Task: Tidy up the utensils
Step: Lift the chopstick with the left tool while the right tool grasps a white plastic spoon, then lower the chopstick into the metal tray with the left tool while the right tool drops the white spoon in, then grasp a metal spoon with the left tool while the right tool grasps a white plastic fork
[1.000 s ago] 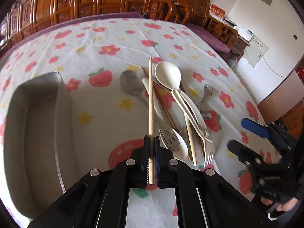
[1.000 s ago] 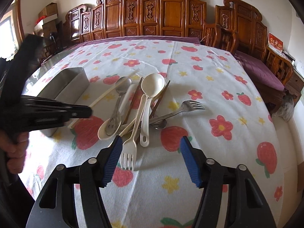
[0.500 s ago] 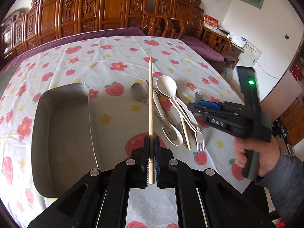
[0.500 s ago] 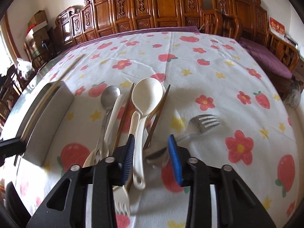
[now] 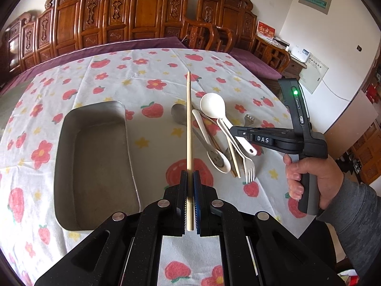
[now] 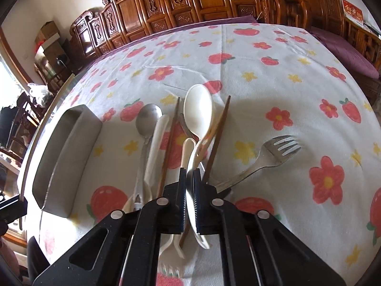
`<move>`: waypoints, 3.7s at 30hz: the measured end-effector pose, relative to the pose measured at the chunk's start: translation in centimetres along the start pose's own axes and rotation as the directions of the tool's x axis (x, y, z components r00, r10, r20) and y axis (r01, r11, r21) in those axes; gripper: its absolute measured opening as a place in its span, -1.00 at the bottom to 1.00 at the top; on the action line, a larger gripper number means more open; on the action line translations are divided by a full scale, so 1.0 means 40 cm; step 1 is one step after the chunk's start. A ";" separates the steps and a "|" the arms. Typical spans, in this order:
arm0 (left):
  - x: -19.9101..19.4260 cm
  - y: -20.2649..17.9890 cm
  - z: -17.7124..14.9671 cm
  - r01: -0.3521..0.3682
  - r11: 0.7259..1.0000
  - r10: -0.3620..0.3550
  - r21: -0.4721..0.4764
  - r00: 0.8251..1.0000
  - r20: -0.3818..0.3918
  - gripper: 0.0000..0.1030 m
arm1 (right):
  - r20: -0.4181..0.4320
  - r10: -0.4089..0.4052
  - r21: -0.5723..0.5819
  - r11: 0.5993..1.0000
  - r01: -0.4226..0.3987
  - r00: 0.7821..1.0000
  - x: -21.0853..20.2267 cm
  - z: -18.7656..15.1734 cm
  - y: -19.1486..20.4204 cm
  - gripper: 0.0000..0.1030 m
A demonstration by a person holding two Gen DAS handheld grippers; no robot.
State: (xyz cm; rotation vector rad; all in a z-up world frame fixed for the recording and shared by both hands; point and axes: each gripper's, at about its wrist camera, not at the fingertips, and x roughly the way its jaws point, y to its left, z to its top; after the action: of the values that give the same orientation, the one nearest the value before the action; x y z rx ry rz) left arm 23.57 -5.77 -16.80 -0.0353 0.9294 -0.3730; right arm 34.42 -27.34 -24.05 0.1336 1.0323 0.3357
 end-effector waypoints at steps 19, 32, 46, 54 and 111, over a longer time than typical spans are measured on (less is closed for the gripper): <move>-0.052 0.154 0.011 -0.125 0.990 0.126 -0.058 0.992 0.010 -0.92 | 0.095 0.051 -0.075 0.996 -0.044 0.994 -0.169 -0.006 0.121 -0.91; 0.042 0.264 0.000 -0.190 0.977 0.179 -0.095 0.978 -0.107 -0.92 | 0.080 0.145 -0.162 0.978 -0.130 0.986 -0.187 -0.010 0.279 -0.90; 0.055 0.271 -0.006 -0.189 0.977 0.176 -0.096 0.976 -0.130 -0.92 | 0.057 0.175 -0.204 0.966 -0.160 0.983 -0.177 -0.021 0.369 -0.90; -0.036 0.287 -0.013 -0.193 0.975 0.186 -0.112 0.980 -0.068 -0.92 | 0.041 0.210 -0.204 0.959 -0.197 0.977 -0.147 -0.015 0.435 -0.90; 0.035 0.099 0.145 -0.048 0.999 0.046 0.026 0.998 0.040 -0.30 | 0.037 -0.038 -0.156 0.987 0.043 0.999 -0.103 -0.077 0.068 -0.50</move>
State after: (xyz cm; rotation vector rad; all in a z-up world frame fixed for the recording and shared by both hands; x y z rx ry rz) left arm 30.09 -3.28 -15.14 0.0036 0.8843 -0.3399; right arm 29.27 -26.33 -21.53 -0.0235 0.9698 0.3752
